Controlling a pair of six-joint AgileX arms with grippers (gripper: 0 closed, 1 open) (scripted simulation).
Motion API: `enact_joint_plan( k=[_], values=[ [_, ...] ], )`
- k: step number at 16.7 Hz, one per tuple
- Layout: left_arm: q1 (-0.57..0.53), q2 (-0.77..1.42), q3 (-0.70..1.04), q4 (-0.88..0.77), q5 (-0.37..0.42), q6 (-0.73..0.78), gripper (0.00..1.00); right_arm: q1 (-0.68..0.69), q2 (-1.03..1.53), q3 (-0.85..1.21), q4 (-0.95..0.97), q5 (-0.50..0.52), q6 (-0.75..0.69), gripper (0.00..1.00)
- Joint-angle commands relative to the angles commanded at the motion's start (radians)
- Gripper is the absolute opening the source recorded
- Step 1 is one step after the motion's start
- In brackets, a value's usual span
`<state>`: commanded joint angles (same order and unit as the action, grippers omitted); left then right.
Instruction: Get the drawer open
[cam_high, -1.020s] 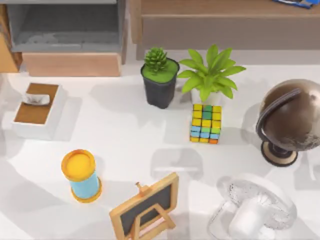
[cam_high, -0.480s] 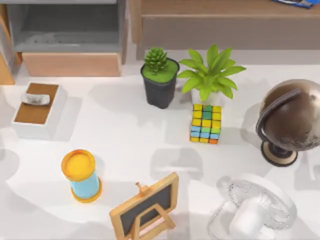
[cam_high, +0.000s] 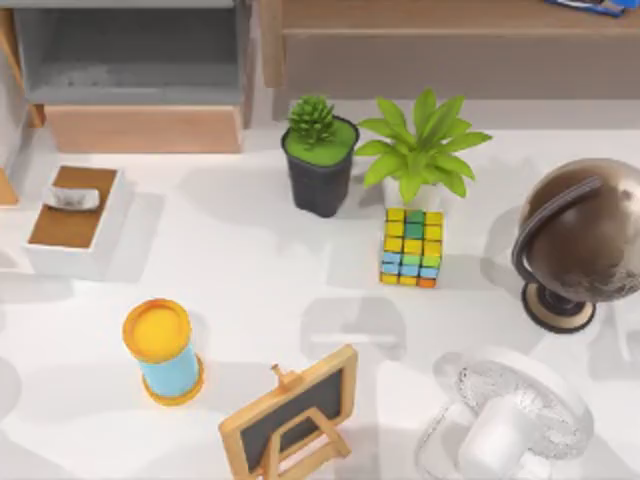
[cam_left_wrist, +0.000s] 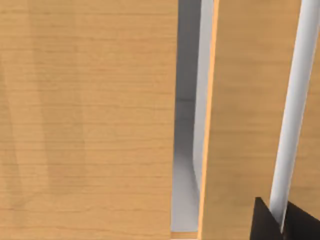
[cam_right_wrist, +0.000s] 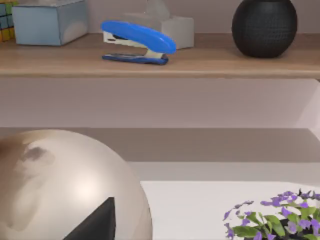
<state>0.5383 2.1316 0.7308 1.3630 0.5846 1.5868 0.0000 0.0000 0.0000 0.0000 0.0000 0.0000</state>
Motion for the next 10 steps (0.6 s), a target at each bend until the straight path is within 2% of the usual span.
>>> enact_joint_plan(
  k=[7, 10],
  values=[
    [0.017, -0.013, -0.033, 0.023, 0.015, 0.002, 0.00, 0.000, 0.000, 0.000, 0.000, 0.000, 0.000, 1.00],
    [0.064, -0.041, -0.095, 0.067, 0.058, 0.003, 0.00, 0.000, 0.000, 0.000, 0.000, 0.000, 0.000, 1.00]
  ],
)
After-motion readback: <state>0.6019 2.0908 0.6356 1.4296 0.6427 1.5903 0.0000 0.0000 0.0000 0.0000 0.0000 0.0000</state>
